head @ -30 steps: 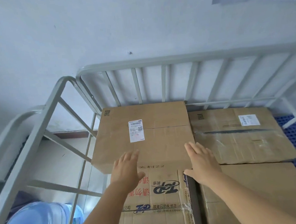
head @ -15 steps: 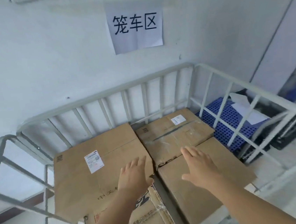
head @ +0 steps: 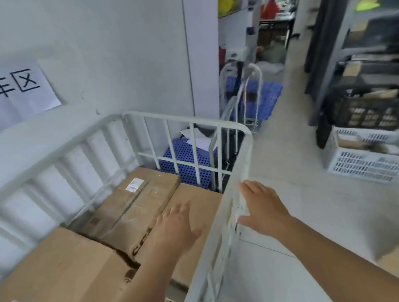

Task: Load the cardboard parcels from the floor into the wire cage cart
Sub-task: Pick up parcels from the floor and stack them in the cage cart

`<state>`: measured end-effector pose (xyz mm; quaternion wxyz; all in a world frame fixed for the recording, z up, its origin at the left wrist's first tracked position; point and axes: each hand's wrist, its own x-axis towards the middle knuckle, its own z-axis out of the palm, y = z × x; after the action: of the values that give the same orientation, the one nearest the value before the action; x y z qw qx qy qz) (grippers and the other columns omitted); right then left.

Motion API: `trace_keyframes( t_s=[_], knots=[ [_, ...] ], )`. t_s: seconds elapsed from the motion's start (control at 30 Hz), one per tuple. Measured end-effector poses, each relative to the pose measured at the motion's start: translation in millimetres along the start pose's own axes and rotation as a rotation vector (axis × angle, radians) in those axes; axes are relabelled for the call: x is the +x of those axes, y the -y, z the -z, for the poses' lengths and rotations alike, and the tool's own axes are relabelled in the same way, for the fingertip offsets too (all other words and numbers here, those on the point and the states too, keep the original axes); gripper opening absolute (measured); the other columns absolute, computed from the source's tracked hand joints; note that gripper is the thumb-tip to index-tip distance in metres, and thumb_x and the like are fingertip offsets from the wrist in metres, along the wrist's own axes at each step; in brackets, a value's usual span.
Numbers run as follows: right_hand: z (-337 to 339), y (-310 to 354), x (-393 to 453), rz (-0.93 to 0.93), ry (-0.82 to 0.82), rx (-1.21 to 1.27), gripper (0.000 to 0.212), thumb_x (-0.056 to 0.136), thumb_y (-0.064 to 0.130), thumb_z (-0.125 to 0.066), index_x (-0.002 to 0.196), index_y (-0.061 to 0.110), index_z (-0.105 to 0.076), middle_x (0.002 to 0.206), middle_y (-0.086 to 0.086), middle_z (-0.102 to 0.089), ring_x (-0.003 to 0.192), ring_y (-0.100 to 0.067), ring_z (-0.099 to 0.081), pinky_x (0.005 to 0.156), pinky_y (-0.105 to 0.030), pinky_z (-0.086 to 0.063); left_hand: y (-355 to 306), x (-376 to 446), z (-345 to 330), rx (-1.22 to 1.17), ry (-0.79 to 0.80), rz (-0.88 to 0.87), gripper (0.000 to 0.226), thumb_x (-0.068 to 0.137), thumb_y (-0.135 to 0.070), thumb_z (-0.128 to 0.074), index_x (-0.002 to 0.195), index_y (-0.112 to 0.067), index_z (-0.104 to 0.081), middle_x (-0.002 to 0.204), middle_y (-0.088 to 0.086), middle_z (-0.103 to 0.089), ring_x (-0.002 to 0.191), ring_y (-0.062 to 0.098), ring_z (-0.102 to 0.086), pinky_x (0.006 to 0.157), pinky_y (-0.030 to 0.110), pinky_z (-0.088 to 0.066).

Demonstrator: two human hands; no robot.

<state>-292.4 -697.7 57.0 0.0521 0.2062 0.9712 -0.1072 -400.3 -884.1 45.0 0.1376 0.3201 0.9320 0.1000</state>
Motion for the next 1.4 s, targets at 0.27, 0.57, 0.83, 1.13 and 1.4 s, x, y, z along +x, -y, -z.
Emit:
trace_keyframes(
  t_s=[0.27,0.57,0.83,1.13,1.4],
  knots=[
    [-3,-112,-67,-0.321,-0.024,0.088,0.090,0.093,0.044,-0.057,0.157,0.018,0.001,0.164,-0.002,0.002,0.151,-0.021,0.001,0.122,-0.040,-0.004,-122,28,-28,0.029,0.076,-0.328,0.078,0.093,-0.047,-0.054,0.155,-0.023,-0.012,0.158,-0.002,-0.023,0.145,0.020,-0.023,0.119,0.038,-0.020],
    [-4,-239,-141,-0.584,-0.075,0.124,0.088,0.091,0.044,-0.058,0.156,0.015,-0.006,0.163,-0.002,-0.007,0.150,-0.021,-0.005,0.121,-0.039,-0.009,-278,47,-72,0.167,0.172,-0.597,0.077,0.095,-0.048,-0.048,0.155,-0.020,-0.008,0.157,0.003,-0.025,0.143,0.021,-0.026,0.116,0.035,-0.024],
    [-7,-346,-204,-0.784,-0.116,0.173,0.084,0.090,0.044,-0.060,0.152,0.013,-0.014,0.157,-0.004,-0.019,0.145,-0.023,-0.017,0.117,-0.038,-0.017,-411,52,-117,0.212,0.220,-0.746,0.072,0.096,-0.046,-0.048,0.153,-0.020,-0.014,0.151,0.001,-0.033,0.137,0.020,-0.033,0.110,0.032,-0.029],
    [-28,-435,-269,-1.053,-0.146,0.263,0.081,0.089,0.044,-0.061,0.152,0.014,-0.018,0.155,-0.002,-0.026,0.144,-0.024,-0.021,0.118,-0.041,-0.020,-525,62,-182,0.255,0.366,-0.890,0.073,0.096,-0.045,-0.049,0.154,-0.018,-0.014,0.154,0.004,-0.030,0.139,0.021,-0.032,0.110,0.033,-0.031],
    [-55,-490,-272,-1.279,-0.141,0.419,0.079,0.087,0.043,-0.063,0.150,0.015,-0.023,0.153,-0.001,-0.029,0.142,-0.024,-0.026,0.117,-0.039,-0.023,-609,106,-230,0.301,0.487,-1.011,0.072,0.096,-0.044,-0.049,0.154,-0.018,-0.015,0.154,0.005,-0.030,0.139,0.023,-0.032,0.111,0.036,-0.031]
  ],
)
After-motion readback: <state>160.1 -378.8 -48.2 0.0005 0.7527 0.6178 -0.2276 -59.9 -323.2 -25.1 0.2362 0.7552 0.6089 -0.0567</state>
